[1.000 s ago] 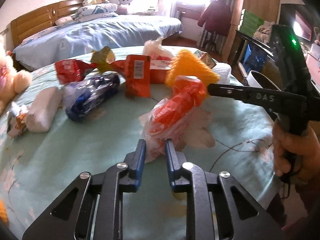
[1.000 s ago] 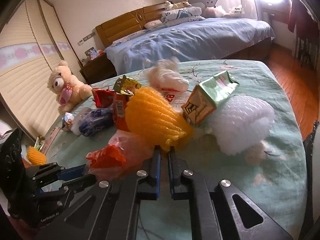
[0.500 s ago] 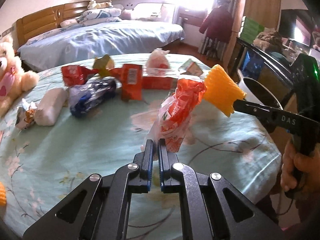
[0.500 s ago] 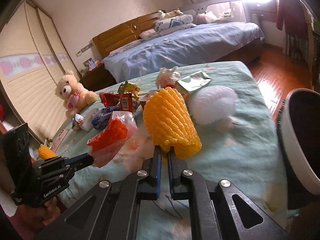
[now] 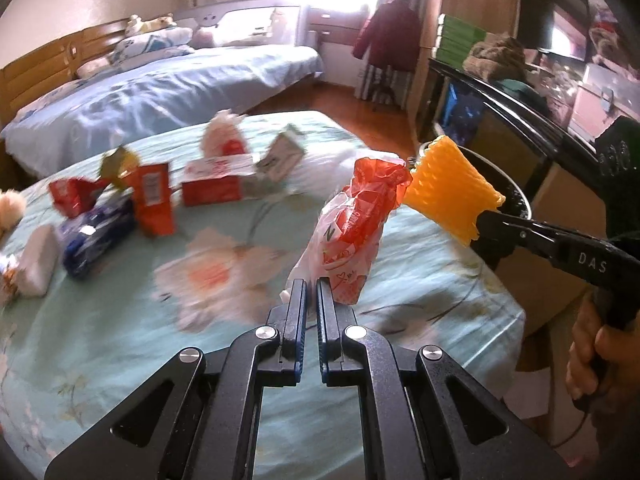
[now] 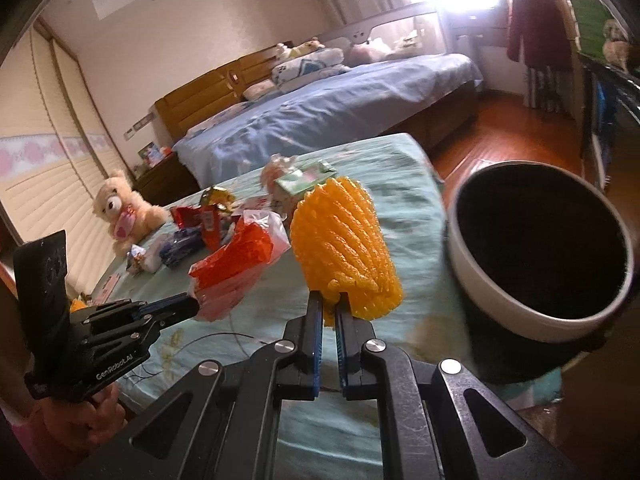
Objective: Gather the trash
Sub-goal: 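Carry both items over the bin and open both tools to drop them, then grasp the white foam net with the right tool while the left tool grasps the orange snack bag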
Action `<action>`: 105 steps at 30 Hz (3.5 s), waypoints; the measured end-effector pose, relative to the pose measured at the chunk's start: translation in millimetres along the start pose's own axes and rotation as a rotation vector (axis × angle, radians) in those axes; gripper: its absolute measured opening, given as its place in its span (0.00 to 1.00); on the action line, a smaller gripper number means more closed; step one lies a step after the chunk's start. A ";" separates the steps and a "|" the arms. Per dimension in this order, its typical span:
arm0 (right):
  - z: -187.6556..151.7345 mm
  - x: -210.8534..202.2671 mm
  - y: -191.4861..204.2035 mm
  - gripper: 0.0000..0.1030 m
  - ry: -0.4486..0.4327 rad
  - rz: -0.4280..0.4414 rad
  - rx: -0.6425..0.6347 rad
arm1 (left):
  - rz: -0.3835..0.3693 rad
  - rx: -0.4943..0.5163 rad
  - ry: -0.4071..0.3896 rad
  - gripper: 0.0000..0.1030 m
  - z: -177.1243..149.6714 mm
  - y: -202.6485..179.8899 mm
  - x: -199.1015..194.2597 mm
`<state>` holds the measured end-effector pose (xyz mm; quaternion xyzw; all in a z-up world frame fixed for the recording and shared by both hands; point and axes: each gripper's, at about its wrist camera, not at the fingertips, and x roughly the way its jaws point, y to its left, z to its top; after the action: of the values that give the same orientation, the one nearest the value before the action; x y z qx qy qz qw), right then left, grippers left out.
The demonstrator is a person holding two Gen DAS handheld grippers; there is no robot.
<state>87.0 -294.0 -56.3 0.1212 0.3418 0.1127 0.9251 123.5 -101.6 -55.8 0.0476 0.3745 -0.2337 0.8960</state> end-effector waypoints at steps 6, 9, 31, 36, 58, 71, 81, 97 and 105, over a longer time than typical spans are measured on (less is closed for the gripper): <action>-1.2 -22.4 -23.7 0.06 -0.025 -0.052 0.029 | -0.032 0.051 0.009 0.04 14.0 -29.3 13.0; -1.5 -30.7 -36.1 0.06 -0.033 -0.078 0.046 | -0.048 0.073 0.011 0.04 20.4 -42.3 19.0; 16.6 -48.1 -111.1 0.06 -0.071 -0.178 0.137 | -0.091 0.200 0.032 0.04 68.4 -113.1 63.3; 22.1 -43.8 -121.0 0.06 -0.070 -0.177 0.151 | -0.092 0.230 0.039 0.04 81.3 -128.6 73.3; 31.5 -22.9 -151.3 0.16 -0.015 -0.180 0.215 | -0.083 0.256 0.056 0.54 104.2 -149.1 100.8; 28.7 -21.0 -134.7 0.73 -0.040 -0.125 0.241 | 0.010 0.159 0.019 0.72 70.2 -103.7 77.8; 28.9 -5.3 -87.6 0.75 -0.032 -0.052 0.180 | 0.100 0.000 0.022 0.73 38.7 -36.9 56.3; 23.7 42.5 -13.8 0.80 0.051 0.042 0.041 | 0.232 -0.177 0.005 0.73 7.4 42.5 22.2; 30.2 73.9 5.5 0.81 0.080 0.056 0.003 | 0.295 -0.240 0.014 0.74 7.0 77.8 25.2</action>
<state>161.1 -271.7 -77.0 0.1273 0.3751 0.1427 0.9070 178.8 -44.1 -75.2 -0.0034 0.3950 -0.0531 0.9171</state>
